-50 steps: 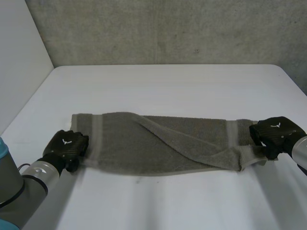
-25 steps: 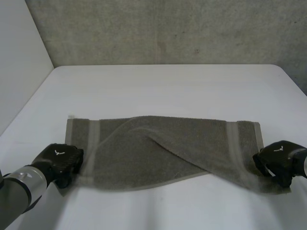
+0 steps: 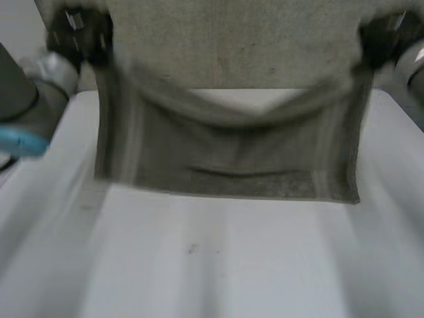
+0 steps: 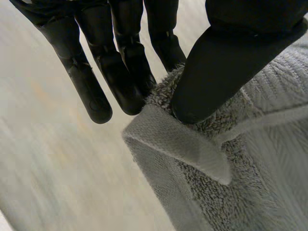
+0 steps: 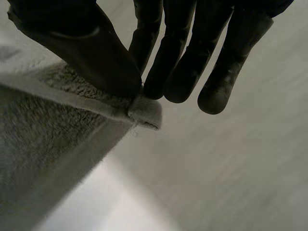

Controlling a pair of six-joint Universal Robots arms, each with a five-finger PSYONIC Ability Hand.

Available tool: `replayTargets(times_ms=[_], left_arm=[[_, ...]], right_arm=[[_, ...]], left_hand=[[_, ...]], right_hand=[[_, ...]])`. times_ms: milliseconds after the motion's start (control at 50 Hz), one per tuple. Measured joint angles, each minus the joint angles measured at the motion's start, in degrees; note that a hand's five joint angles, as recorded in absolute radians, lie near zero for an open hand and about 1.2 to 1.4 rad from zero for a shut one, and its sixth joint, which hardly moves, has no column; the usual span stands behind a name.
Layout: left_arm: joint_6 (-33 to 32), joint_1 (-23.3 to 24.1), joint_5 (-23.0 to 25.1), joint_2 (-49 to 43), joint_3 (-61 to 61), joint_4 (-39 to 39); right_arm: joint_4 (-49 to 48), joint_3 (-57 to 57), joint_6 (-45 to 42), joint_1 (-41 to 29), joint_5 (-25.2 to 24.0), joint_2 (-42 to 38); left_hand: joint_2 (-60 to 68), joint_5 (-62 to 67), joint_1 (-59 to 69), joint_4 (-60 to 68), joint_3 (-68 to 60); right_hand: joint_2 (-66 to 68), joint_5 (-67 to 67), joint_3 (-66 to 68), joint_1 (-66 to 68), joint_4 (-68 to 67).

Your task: Fold the towel.

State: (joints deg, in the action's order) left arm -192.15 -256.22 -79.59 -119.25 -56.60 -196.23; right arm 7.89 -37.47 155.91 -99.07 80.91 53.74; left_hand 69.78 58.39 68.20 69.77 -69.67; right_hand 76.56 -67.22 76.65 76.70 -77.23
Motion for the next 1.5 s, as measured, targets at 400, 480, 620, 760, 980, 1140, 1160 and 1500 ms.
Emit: replayTargets(times_ms=[400, 480, 620, 760, 980, 1140, 1160, 1500], left_arm=[[16.7, -0.4, -5.6, 3.7, -12.6, -8.8], [14.7, -0.8, -1.7, 3.3, -23.0, -8.6], [4.7, -0.8, 4.1, 1.5, -35.8, -9.6], [-3.7, -1.1, 5.3, 1.7, -41.4, -9.3], [-4.8, -4.3, 4.8, 11.5, -44.1, -2.2], [-4.9, -6.7, 5.0, 20.1, -44.3, 9.7], [-4.9, -7.0, 5.1, 21.3, -44.4, 11.2], [-1.8, -0.5, 4.5, 25.1, -39.1, 15.0]], right_arm=[[-17.8, -26.0, 13.9, 0.8, -8.0, 12.1], [-17.3, -34.9, 11.1, 0.9, -12.3, 11.7], [-17.2, -45.4, 4.4, 2.9, -14.5, 7.1], [-17.0, -50.4, 0.0, 5.5, -14.2, 6.3], [-4.5, -50.7, -1.1, 8.3, -14.3, 16.2], [6.1, -49.4, -4.5, 12.2, -14.6, 23.1], [7.1, -49.6, -5.2, 12.7, -14.6, 23.9], [-2.0, -58.3, 4.8, 6.5, -14.5, 21.2]], left_hand=[[0.0, 0.2, 0.0, 0.0, 0.0], [0.0, 0.2, 0.0, 0.0, -0.1], [0.0, 0.2, 0.0, 0.0, -0.1], [0.0, 0.2, 0.0, 0.0, -0.1], [0.0, 0.2, 0.0, 0.0, -0.1], [0.0, 0.2, 0.0, 0.0, -0.1], [0.0, 0.2, 0.0, 0.0, -0.1], [0.0, 0.2, 0.0, 0.0, -0.1]], right_hand=[[0.8, -0.6, 0.0, 0.0, 0.0], [0.8, -0.6, 0.0, 0.2, 0.0], [0.8, -0.6, 0.0, 0.2, 0.0], [0.8, -0.8, 0.0, 1.3, 0.0], [0.8, -0.8, 0.0, 1.3, 0.0], [-1.0, 1.4, -1.3, -0.9, 1.6], [-7.1, 8.0, -7.2, -7.1, 7.8], [-61.9, 63.6, -62.3, -62.9, 61.8]])
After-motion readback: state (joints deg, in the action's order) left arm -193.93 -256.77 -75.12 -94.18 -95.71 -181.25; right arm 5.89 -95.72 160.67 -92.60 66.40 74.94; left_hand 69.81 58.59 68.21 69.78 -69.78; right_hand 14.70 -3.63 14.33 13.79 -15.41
